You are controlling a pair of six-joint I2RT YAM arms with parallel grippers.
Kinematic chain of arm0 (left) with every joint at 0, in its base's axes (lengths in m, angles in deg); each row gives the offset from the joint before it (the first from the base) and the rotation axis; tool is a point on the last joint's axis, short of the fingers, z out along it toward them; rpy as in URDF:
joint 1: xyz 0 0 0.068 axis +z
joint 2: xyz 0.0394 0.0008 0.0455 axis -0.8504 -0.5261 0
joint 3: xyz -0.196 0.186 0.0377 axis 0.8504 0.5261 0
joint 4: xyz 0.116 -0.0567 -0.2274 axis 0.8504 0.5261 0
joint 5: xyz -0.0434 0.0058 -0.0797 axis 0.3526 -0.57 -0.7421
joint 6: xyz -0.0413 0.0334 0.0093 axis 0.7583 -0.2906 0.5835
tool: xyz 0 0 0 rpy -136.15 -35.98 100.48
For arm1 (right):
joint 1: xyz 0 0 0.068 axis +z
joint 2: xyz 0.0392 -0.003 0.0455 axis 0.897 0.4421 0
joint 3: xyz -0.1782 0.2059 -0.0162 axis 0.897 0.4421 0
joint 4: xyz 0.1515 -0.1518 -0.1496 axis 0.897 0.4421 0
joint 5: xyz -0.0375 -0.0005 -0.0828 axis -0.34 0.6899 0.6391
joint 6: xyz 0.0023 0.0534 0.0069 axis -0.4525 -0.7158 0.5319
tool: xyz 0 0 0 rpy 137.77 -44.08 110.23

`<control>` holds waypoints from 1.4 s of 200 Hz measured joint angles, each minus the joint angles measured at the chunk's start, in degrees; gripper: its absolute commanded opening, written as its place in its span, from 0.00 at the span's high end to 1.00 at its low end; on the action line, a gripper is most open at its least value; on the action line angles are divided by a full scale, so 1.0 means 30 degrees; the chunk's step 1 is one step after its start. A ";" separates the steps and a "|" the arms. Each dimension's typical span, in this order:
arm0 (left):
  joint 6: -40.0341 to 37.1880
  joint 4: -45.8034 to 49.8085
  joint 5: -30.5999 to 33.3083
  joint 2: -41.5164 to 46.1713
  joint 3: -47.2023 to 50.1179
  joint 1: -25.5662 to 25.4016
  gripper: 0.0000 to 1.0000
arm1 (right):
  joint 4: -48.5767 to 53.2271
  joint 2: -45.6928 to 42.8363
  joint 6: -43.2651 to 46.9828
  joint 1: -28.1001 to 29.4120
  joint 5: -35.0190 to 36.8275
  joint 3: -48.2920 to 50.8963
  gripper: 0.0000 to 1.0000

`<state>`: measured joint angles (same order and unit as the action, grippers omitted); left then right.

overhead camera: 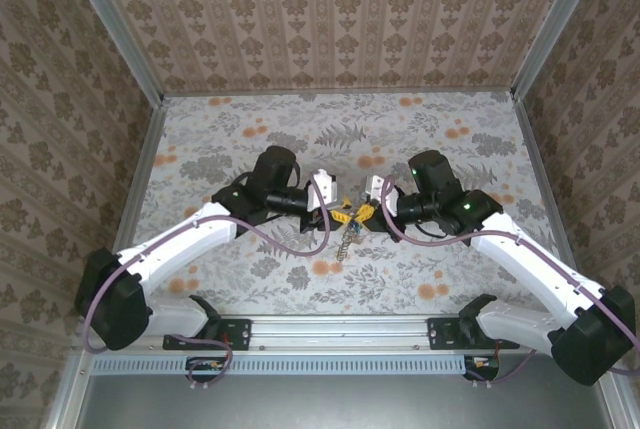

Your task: Put the keys on the keyring

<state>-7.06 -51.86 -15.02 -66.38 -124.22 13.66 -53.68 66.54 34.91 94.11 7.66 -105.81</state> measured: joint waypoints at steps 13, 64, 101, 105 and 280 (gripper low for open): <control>-0.0073 0.0073 -0.0182 -0.0189 -0.0124 0.0000 0.81 | 0.0029 0.0087 0.0117 0.0073 0.0029 -0.0087 1.00; -0.0095 0.0401 -0.0546 -0.0481 -0.0532 0.0000 0.81 | 0.0517 0.0481 0.0597 0.0270 0.0284 -0.0525 1.00; -0.0095 0.1005 -0.0641 -0.0488 -0.0721 0.0000 0.95 | 0.1049 0.0903 0.1020 0.0372 0.0342 -0.0969 1.00; -0.0248 0.1093 -0.0699 -0.0495 -0.0750 0.0007 1.00 | 0.1078 0.0933 0.1042 0.0379 0.0386 -0.1013 1.00; 0.4197 -0.7708 -0.3410 0.0080 0.2623 0.0743 1.00 | 0.0444 -0.1617 0.1137 -0.1413 -0.2375 -0.0386 0.77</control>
<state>5.53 -74.99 -25.25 -66.14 -116.35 15.89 -52.35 61.69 38.32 89.87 0.53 -106.97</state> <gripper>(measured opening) 0.045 0.232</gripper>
